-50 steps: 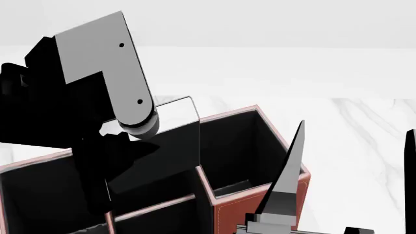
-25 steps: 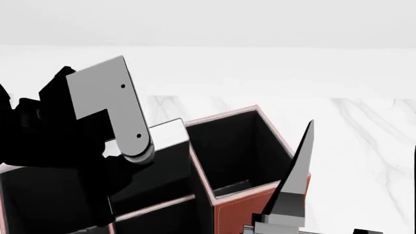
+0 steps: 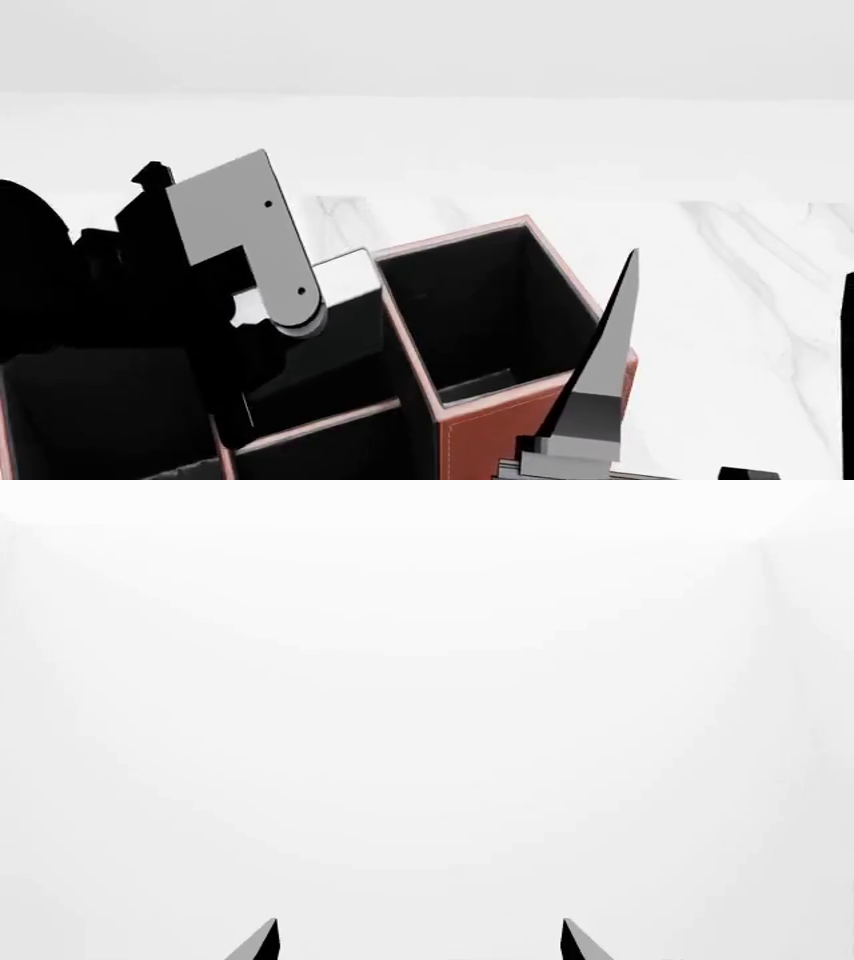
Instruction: Pick up the book and place it in the front compartment of the caddy.
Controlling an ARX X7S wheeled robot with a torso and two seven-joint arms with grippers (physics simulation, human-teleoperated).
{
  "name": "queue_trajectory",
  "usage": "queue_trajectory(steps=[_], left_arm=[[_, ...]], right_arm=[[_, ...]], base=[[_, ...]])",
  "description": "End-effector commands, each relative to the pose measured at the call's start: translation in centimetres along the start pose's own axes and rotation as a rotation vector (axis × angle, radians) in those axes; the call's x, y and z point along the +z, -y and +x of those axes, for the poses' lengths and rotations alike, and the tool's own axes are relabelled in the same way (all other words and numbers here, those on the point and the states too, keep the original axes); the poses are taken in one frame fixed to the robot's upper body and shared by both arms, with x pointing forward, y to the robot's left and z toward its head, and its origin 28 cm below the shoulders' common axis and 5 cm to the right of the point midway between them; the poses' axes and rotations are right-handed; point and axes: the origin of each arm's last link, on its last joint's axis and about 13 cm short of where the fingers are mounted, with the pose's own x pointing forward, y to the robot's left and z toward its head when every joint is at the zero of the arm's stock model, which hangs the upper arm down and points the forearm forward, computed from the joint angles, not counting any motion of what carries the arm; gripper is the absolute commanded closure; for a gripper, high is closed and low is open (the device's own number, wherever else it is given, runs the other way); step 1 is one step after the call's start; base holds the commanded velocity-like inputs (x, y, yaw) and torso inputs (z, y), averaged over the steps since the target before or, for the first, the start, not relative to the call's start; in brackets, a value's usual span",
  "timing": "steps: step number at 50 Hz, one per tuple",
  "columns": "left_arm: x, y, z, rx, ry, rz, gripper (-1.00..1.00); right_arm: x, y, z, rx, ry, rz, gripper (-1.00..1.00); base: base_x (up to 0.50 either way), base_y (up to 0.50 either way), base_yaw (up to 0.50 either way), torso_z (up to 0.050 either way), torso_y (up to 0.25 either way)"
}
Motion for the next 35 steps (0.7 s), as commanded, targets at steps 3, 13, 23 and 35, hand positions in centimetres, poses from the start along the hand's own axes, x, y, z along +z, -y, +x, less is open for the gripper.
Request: queue_trajectory(steps=[3,13,23,35], left_arm=[[0.2,-1.4,1.0,0.091,0.036,0.02,1.0],[-0.7,-1.2,1.8,0.081,0.018,0.017,1.0],[-1.6,-1.1,2.9,0.061,0.015,0.005,1.0],[-2.5,-1.0,4.3,0.053,0.006,-0.009,1.0]], right_arm=[[-0.1,0.2,0.1,0.0,0.007,0.002,-1.0],[0.0,0.3,0.1,-0.006,0.01,0.001,-1.0],[-0.2,0.4,0.1,-0.006,0.006,0.0,-1.0],[-0.4,0.4,0.1,-0.007,-0.001,-0.002,-1.0]], base=[[0.0,0.0,0.0,0.0,0.003],[0.0,0.0,0.0,0.001,0.001],[0.0,0.0,0.0,0.0,0.001],[0.0,0.0,0.0,0.0,0.002]])
